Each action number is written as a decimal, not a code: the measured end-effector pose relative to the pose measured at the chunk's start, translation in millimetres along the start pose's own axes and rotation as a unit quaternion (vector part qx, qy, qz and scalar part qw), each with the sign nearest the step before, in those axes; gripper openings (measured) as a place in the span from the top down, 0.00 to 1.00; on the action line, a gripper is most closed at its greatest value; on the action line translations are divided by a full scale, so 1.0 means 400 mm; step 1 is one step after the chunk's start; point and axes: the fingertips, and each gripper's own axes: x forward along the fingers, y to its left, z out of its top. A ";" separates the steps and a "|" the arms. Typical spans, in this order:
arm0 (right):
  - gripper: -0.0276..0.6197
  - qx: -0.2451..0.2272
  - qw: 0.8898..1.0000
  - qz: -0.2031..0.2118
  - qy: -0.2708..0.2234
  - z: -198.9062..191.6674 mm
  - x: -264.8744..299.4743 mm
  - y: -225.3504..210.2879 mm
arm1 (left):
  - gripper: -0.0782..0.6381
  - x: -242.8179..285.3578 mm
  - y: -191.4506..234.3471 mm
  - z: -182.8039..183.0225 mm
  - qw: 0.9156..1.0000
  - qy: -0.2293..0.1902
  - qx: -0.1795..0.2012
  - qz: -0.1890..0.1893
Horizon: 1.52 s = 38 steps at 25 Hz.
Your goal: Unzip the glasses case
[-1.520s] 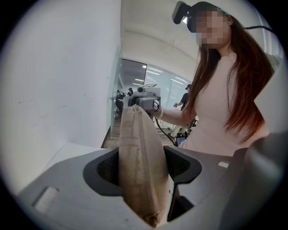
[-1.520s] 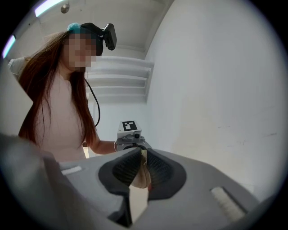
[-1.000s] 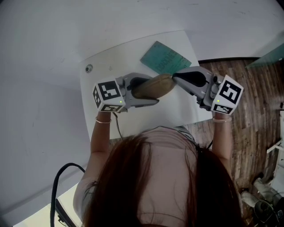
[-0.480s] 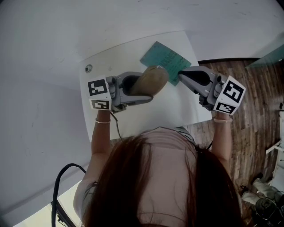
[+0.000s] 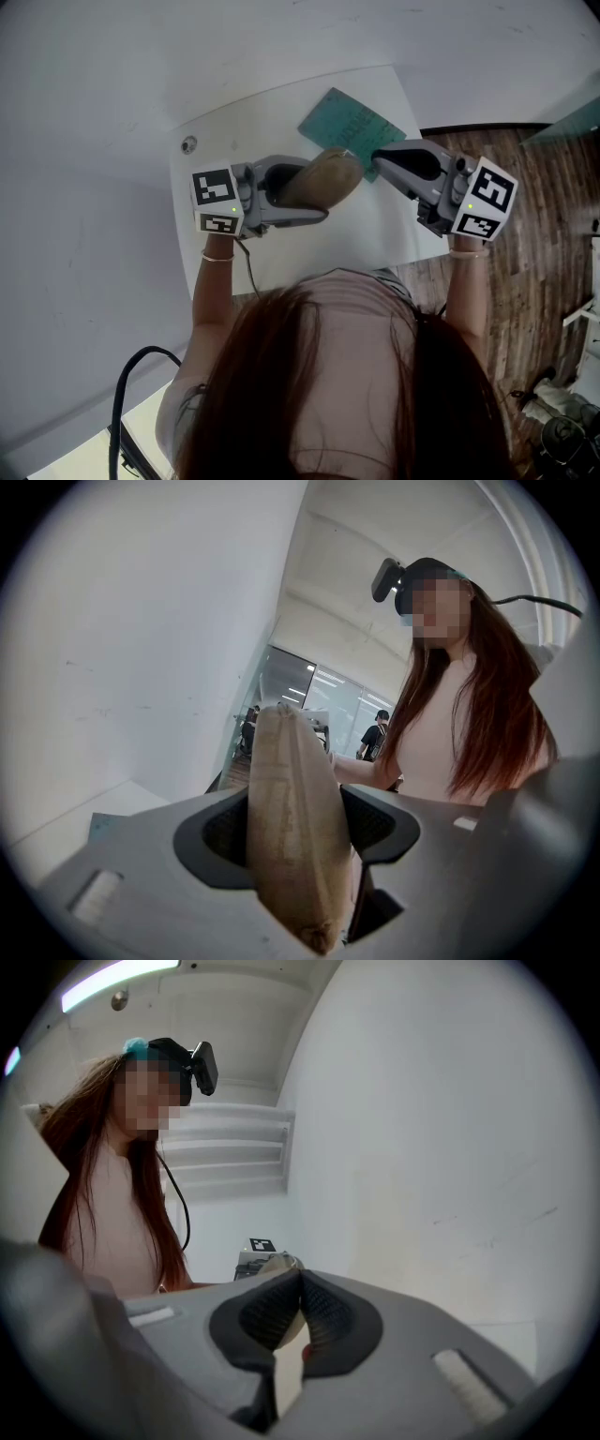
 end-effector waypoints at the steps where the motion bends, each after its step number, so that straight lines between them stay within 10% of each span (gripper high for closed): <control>1: 0.95 0.001 1.000 0.001 0.000 0.001 0.002 0.002 | 0.49 0.002 -0.003 -0.002 1.000 0.004 0.000 -0.003; 19: 0.81 0.043 0.995 0.093 -0.019 0.026 0.014 0.056 | 0.49 0.033 -0.046 -0.009 0.997 0.049 0.006 -0.051; 38: 0.92 0.019 0.993 0.117 0.027 -0.008 0.011 0.056 | 0.49 0.049 -0.029 -0.047 0.995 0.085 -0.010 -0.058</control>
